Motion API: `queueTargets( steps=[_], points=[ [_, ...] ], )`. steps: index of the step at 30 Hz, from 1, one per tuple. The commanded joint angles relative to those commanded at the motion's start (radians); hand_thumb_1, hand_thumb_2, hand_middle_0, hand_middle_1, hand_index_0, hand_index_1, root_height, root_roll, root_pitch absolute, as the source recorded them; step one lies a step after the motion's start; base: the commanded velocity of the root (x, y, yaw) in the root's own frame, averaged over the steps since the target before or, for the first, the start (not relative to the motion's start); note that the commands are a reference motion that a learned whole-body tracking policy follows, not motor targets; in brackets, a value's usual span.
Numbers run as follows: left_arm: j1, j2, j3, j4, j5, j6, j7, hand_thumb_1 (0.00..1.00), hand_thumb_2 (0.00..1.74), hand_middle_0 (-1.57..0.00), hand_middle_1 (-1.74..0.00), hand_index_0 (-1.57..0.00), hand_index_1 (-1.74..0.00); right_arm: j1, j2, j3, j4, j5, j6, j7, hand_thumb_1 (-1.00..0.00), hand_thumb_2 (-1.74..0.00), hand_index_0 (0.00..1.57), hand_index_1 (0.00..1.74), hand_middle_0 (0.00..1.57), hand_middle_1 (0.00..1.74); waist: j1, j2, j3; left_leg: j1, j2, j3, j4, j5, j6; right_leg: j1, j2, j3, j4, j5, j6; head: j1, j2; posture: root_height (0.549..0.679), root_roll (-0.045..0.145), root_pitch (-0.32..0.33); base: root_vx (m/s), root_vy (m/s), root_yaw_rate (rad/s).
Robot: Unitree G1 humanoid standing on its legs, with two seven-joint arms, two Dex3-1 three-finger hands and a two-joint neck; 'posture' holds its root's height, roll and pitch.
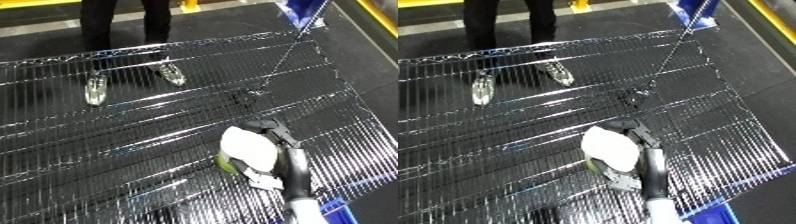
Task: Pick up the object and place it into the box
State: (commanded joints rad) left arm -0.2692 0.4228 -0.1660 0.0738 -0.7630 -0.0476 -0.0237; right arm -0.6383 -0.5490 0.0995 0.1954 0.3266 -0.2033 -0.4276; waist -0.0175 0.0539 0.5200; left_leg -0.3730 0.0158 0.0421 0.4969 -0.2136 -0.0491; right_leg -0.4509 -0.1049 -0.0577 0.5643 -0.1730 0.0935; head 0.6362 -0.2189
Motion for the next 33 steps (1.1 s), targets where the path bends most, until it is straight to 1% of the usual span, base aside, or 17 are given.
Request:
queueTargets(
  steps=[6, 11, 15, 19, 21, 25, 29, 33],
  points=[
    [0.012, -0.006, 0.014, 0.009, 0.007, -0.011, -0.003, 1.0, 1.74, -1.57, -1.74, -1.57, -1.74, 0.081, 0.006, -0.047, -0.061, -0.003, -0.011, -0.044, -0.85, -1.48, 1.33, 1.48, 1.33, 1.48, -0.038, -0.002, 0.0, 0.051, 0.008, 0.024, -0.02, -0.004, -0.0055, 0.045, -0.0052, 0.017, -0.038, 0.009, 0.0024, 0.059, 0.006, 0.66, 0.047, 0.066, -0.044, 0.04, -0.201],
    [0.027, -0.014, 0.023, 0.012, 0.006, -0.014, -0.016, 1.0, 1.74, -1.57, -1.74, -1.57, -1.74, 0.166, 0.002, -0.102, -0.092, 0.016, -0.029, -0.067, -0.85, -1.48, 1.33, 1.48, 1.33, 1.48, -0.08, 0.009, 0.0, 0.1, 0.016, 0.052, -0.036, -0.009, -0.0111, 0.08, -0.015, 0.037, -0.069, 0.016, 0.0069, 0.115, 0.003, 0.663, 0.053, 0.049, -0.033, 0.079, -0.214],
    [0.043, -0.03, 0.025, 0.016, 0.001, -0.025, -0.026, 1.0, 1.74, -1.57, -1.74, -1.57, -1.74, 0.251, -0.004, -0.155, -0.108, 0.04, -0.058, -0.063, -0.85, -1.48, 1.33, 1.48, 1.33, 1.48, -0.122, 0.025, 0.0, 0.143, 0.024, 0.078, -0.037, -0.021, -0.0145, 0.107, -0.0249, 0.057, -0.083, 0.016, 0.0087, 0.148, -0.011, 0.664, 0.06, 0.031, -0.01, 0.117, -0.25],
    [0.061, -0.044, 0.023, 0.019, -0.001, -0.037, -0.038, 1.0, 1.74, -1.57, -1.74, -1.57, -1.74, 0.333, -0.008, -0.204, -0.109, 0.07, -0.096, -0.055, -0.85, -1.48, 1.33, 1.48, 1.33, 1.48, -0.163, 0.04, 0.0, 0.189, 0.036, 0.106, -0.039, -0.035, -0.0154, 0.135, -0.0358, 0.075, -0.1, 0.018, 0.0132, 0.183, -0.034, 0.665, 0.065, 0.012, 0.013, 0.099, -0.257],
    [0.067, -0.05, 0.022, 0.023, -0.001, -0.044, -0.044, 1.0, 1.74, -1.57, -1.74, -1.57, -1.74, 0.367, -0.006, -0.224, -0.108, 0.082, -0.113, -0.05, -0.85, -1.48, 1.33, 1.48, 1.33, 1.48, -0.181, 0.047, 0.0, 0.208, 0.041, 0.118, -0.041, -0.041, -0.0151, 0.146, -0.039, 0.084, -0.107, 0.018, 0.0155, 0.196, -0.042, 0.665, 0.066, 0.005, 0.026, 0.073, -0.209],
    [0.078, -0.062, 0.015, 0.03, 0.005, -0.051, -0.054, 1.0, 1.74, -1.57, -1.74, -1.57, -1.74, 0.432, 0.0, -0.257, -0.108, 0.099, -0.139, -0.045, -0.85, -1.48, 1.33, 1.48, 1.33, 1.48, -0.214, 0.058, -0.006, 0.239, 0.046, 0.138, -0.047, -0.05, -0.013, 0.161, -0.0412, 0.102, -0.119, 0.02, 0.0216, 0.234, -0.063, 0.665, 0.068, -0.004, 0.022, 0.052, -0.191],
    [0.085, -0.076, 0.005, 0.041, 0.009, -0.06, -0.058, 1.0, 1.74, -1.57, -1.74, -1.57, -1.74, 0.483, 0.004, -0.285, -0.098, 0.118, -0.155, -0.036, -0.85, -1.48, 1.33, 1.48, 1.33, 1.48, -0.249, 0.072, -0.015, 0.267, 0.049, 0.157, -0.057, -0.057, -0.0109, 0.171, -0.0386, 0.123, -0.138, 0.027, 0.0284, 0.256, -0.084, 0.666, 0.069, -0.009, 0.027, 0.048, -0.223],
    [0.085, -0.087, -0.002, 0.052, 0.012, -0.069, -0.058, 1.0, 1.74, -1.57, -1.74, -1.57, -1.74, 0.51, 0.002, -0.308, -0.074, 0.147, -0.176, -0.023, -0.85, -1.48, 1.33, 1.48, 1.33, 1.48, -0.273, 0.085, -0.02, 0.289, 0.049, 0.172, -0.068, -0.063, -0.0091, 0.179, -0.0362, 0.138, -0.155, 0.031, 0.0333, 0.268, -0.095, 0.666, 0.07, -0.01, 0.016, 0.035, -0.153]
  ],
)
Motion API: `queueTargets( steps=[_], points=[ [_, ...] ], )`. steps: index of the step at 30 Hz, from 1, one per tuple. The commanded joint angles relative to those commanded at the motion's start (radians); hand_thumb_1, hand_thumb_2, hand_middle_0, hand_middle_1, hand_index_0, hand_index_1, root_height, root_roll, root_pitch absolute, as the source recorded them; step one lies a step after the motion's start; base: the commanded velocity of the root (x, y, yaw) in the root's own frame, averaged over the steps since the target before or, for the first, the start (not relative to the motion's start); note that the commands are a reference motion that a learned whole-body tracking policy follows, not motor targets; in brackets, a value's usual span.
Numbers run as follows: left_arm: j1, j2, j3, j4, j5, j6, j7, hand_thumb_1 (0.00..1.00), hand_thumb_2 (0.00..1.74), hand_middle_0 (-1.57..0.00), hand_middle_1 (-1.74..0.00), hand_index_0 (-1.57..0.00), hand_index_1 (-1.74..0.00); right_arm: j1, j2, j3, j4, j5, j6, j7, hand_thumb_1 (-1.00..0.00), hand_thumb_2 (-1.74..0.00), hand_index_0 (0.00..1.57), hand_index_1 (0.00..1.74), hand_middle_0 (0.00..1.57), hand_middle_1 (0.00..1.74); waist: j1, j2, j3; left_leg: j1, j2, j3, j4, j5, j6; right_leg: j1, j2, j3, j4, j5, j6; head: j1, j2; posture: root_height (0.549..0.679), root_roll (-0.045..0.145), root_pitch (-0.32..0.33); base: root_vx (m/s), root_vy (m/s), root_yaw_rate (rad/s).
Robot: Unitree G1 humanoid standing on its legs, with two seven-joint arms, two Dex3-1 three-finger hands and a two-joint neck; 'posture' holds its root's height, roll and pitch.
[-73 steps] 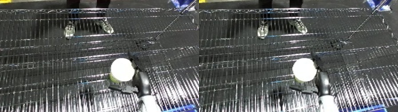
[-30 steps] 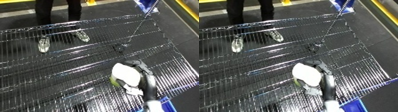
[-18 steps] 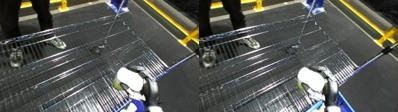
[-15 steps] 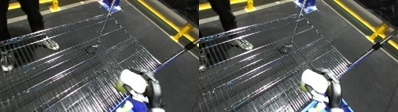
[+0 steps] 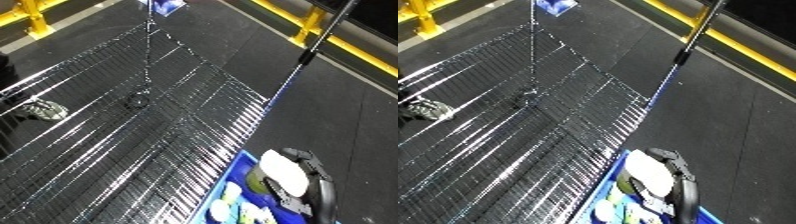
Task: Pick up the object and place it into the box
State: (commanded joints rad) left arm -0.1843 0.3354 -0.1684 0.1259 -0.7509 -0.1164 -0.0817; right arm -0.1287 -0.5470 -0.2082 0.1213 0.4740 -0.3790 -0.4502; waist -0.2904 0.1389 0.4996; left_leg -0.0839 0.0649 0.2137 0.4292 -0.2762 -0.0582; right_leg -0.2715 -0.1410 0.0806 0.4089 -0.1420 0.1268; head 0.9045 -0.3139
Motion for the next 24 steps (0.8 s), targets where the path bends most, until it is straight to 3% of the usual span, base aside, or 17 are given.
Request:
queueTargets(
  steps=[6, 17, 23, 24],
  points=[
    [-0.004, -0.016, -0.006, 0.017, 0.002, -0.012, 0.001, 1.0, 1.74, -1.57, -1.74, -1.57, -1.74, 0.025, 0.001, -0.036, 0.047, 0.055, -0.032, 0.021, -0.85, -1.48, 1.33, 1.48, 1.33, 1.48, -0.029, 0.018, -0.006, 0.02, 0.003, 0.014, -0.012, -0.003, -0.0032, 0.006, -0.0012, 0.014, -0.024, 0.008, 0.0071, 0.019, -0.009, 0.667, 0.073, -0.008, 0.008, 0.025, -0.12],
    [-0.008, -0.03, -0.019, 0.039, -0.013, -0.031, 0.005, 1.0, 1.74, -1.57, -1.74, -1.57, -1.74, 0.03, -0.012, -0.056, 0.147, 0.11, -0.047, 0.052, -0.3, -0.52, 0.47, 0.52, 0.47, 0.52, -0.038, 0.053, -0.013, 0.033, 0.0, 0.012, -0.035, 0.007, -0.012, 0.011, -0.0115, 0.024, -0.047, 0.016, 0.0149, 0.024, -0.052, 0.668, 0.079, -0.002, -0.006, 0.014, -0.041],
    [-0.005, -0.033, -0.024, 0.041, -0.021, -0.031, 0.003, 1.0, 1.74, -1.57, -1.74, -1.57, -1.74, 0.029, -0.012, -0.055, 0.157, 0.095, -0.041, 0.036, 0.0, 0.0, 0.0, 0.0, 0.0, 0.0, -0.031, 0.059, -0.021, 0.035, -0.001, 0.005, -0.04, 0.014, -0.0158, 0.016, -0.0137, 0.019, -0.045, 0.014, 0.0136, 0.028, -0.075, 0.669, 0.081, -0.003, 0.004, 0.001, 0.056],
    [-0.004, -0.033, -0.024, 0.04, -0.022, -0.029, 0.003, 1.0, 1.74, -1.57, -1.74, -1.57, -1.74, 0.03, -0.012, -0.056, 0.157, 0.093, -0.04, 0.035, 0.0, 0.0, 0.0, 0.0, 0.0, 0.0, -0.029, 0.059, -0.022, 0.035, -0.001, 0.004, -0.041, 0.014, -0.0163, 0.016, -0.0138, 0.018, -0.044, 0.014, 0.0132, 0.027, -0.079, 0.669, 0.081, -0.004, 0.016, -0.004, 0.056]
  ],
)
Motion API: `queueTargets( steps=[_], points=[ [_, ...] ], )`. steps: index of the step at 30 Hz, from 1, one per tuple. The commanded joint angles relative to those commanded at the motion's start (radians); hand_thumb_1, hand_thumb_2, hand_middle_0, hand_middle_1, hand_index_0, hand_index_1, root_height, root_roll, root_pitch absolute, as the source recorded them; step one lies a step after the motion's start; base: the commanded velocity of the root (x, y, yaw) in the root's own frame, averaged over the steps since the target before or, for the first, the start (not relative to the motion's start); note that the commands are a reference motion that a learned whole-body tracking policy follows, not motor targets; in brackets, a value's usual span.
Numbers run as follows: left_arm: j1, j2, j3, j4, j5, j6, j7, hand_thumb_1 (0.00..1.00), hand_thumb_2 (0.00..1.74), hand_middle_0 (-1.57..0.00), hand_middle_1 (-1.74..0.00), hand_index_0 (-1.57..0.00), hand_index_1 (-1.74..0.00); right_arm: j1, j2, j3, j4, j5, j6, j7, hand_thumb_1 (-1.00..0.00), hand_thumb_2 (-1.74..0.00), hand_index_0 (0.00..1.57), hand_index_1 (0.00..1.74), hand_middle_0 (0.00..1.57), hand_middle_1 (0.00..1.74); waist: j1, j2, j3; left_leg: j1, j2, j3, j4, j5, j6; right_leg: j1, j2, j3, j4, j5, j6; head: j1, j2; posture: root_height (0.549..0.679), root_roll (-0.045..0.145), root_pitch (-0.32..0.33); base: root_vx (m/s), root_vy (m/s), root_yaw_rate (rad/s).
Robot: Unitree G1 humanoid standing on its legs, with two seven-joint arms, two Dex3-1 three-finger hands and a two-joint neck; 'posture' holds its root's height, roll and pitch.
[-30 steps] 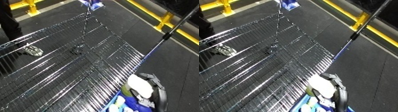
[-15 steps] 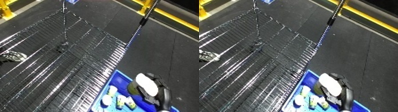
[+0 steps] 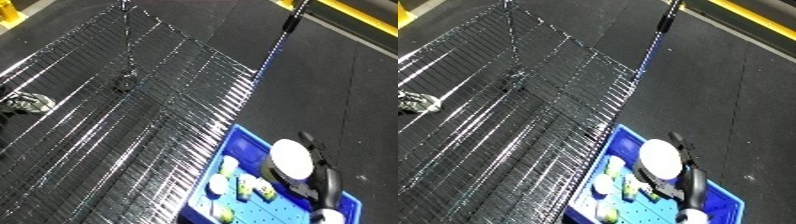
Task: Pick up the object and place it into the box
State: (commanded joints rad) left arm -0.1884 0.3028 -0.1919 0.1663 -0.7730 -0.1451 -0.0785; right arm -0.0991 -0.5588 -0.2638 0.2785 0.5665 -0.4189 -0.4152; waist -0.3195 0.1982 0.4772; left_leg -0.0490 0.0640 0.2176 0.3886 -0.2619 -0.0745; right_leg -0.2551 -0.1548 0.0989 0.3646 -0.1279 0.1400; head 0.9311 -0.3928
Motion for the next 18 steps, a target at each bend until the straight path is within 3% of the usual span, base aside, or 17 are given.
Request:
queueTargets(
  steps=[5, 10, 18],
  points=[
    [0.006, -0.003, 0.001, -0.002, -0.006, 0.004, -0.002, 1.0, 1.74, -1.57, -1.74, -1.57, -1.74, 0.004, 0.008, 0.003, -0.004, -0.016, 0.004, -0.001, 0.0, 0.0, 0.0, 0.0, 0.0, 0.0, 0.007, -0.001, -0.006, 0.002, 0.001, -0.005, -0.003, 0.003, -0.0027, 0.006, 0.0005, -0.005, -0.001, -0.001, -0.0025, -0.006, -0.021, 0.669, 0.081, -0.005, 0.02, 0.008, 0.045],
    [0.013, -0.009, 0.003, 0.0, -0.014, 0.006, -0.002, 1.0, 1.74, -1.57, -1.74, -1.57, -1.74, 0.012, 0.018, 0.017, -0.02, -0.025, 0.019, 0.045, 0.0, 0.0, 0.0, 0.0, 0.0, 0.0, 0.016, -0.007, -0.011, 0.004, -0.001, -0.011, 0.0, 0.003, -0.0034, 0.015, 0.0039, -0.009, 0.005, -0.007, -0.0068, -0.03, -0.056, 0.67, 0.08, -0.012, 0.035, 0.023, 0.057],
    [0.04, -0.012, 0.007, -0.01, -0.019, 0.013, -0.004, 1.0, 1.74, -1.57, -1.74, -1.57, -1.74, 0.041, 0.059, 0.074, -0.082, -0.078, 0.041, 0.101, 0.0, 0.0, 0.0, 0.0, 0.0, 0.0, 0.046, -0.035, -0.022, 0.007, -0.008, -0.038, -0.005, 0.009, -0.0008, 0.038, 0.0085, -0.021, 0.017, -0.018, -0.014, -0.114, -0.125, 0.67, 0.075, -0.026, 0.035, 0.014, 0.146]
  ],
)
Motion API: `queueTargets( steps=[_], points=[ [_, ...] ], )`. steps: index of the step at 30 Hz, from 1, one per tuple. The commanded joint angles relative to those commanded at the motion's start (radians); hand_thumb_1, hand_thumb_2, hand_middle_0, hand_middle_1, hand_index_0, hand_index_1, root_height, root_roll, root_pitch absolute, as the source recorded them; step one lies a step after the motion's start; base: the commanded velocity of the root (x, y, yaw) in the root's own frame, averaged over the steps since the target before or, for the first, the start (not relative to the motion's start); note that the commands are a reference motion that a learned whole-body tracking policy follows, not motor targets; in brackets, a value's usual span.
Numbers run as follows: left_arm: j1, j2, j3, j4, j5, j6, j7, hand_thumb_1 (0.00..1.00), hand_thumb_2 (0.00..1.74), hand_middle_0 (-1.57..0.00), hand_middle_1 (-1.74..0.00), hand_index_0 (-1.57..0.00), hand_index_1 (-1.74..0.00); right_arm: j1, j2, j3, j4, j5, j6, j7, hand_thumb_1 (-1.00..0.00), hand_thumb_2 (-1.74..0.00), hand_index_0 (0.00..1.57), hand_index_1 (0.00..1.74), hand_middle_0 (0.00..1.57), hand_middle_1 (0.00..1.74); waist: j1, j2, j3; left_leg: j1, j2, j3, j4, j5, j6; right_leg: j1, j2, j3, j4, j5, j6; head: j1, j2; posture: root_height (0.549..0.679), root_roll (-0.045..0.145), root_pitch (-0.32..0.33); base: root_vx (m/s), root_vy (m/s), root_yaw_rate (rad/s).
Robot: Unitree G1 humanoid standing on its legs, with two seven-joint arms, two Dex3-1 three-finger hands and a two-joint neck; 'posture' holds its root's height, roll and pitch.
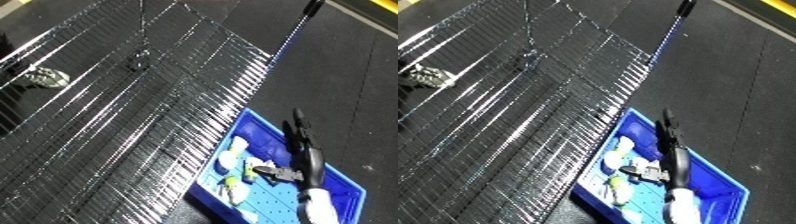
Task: Pick up the object and place it into the box
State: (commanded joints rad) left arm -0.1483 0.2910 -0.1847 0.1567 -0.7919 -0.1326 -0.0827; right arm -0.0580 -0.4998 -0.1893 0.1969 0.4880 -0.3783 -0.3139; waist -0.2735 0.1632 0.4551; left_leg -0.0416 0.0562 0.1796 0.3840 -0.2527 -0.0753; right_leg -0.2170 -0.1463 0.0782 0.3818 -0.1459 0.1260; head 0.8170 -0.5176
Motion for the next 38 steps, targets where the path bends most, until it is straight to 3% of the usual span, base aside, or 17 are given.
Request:
queueTargets(
  steps=[10, 17, 25, 31, 38],
  points=[
    [-0.011, 0.006, -0.008, -0.006, 0.001, 0.012, 0.023, 1.0, 1.74, -1.57, -1.74, -1.57, -1.74, -0.044, 0.025, 0.108, -0.077, -0.071, 0.055, 0.067, 0.0, 0.0, 0.0, 0.0, 0.0, 0.0, 0.068, -0.05, 0.002, -0.014, -0.014, -0.044, 0.003, 0.011, 0.006, 0.026, 0.0027, -0.028, 0.006, -0.003, -0.0063, -0.164, -0.052, 0.67, 0.065, -0.044, 0.008, -0.013, 0.173],
    [-0.031, 0.015, -0.006, -0.005, 0.009, 0.018, 0.039, 1.0, 1.74, -1.57, -1.74, -1.57, -1.74, -0.117, 0.038, 0.172, -0.1, -0.115, 0.103, 0.086, 0.0, 0.0, 0.0, 0.0, 0.0, 0.0, 0.125, -0.084, 0.019, -0.044, -0.022, -0.078, 0.002, 0.03, 0.0075, 0.033, 0.0038, -0.054, 0.004, 0.006, -0.0119, -0.313, 0.019, 0.67, 0.056, -0.047, -0.007, -0.043, 0.213],
    [-0.076, 0.037, 0.01, 0.003, -0.014, 0.04, 0.042, 1.0, 1.74, -1.57, -1.74, -1.57, -1.74, -0.223, 0.06, 0.237, -0.083, -0.133, 0.09, 0.074, 0.0, 0.0, 0.0, 0.0, 0.0, 0.0, 0.193, -0.124, 0.044, -0.096, -0.02, -0.119, 0.017, 0.054, 0.0082, 0.025, 0.0146, -0.085, 0.022, 0.013, -0.0153, -0.398, 0.004, 0.67, 0.039, -0.046, -0.043, -0.086, 0.227],
    [-0.09, 0.043, 0.032, 0.007, -0.015, 0.071, 0.027, 1.0, 1.74, -1.57, -1.74, -1.57, -1.74, -0.254, 0.071, 0.252, -0.039, -0.121, 0.073, 0.07, 0.0, 0.0, 0.0, 0.0, 0.0, 0.0, 0.23, -0.14, 0.055, -0.112, -0.019, -0.141, 0.037, 0.059, 0.0101, 0.029, 0.0207, -0.105, 0.05, 0.003, -0.0184, -0.451, -0.011, 0.668, 0.031, -0.058, 0.02, -0.065, 0.178],
    [-0.078, 0.053, 0.049, 0.01, -0.003, 0.092, 0.013, 1.0, 1.74, -1.57, -1.74, -1.57, -1.74, -0.239, 0.083, 0.258, -0.03, -0.108, 0.072, 0.077, 0.0, 0.0, 0.0, 0.0, 0.0, 0.0, 0.252, -0.152, 0.055, -0.126, -0.018, -0.153, 0.055, 0.06, 0.0114, 0.03, 0.0289, -0.122, 0.075, -0.014, -0.0261, -0.505, -0.024, 0.667, 0.028, -0.062, 0.031, -0.04, 0.092]
  ],
)
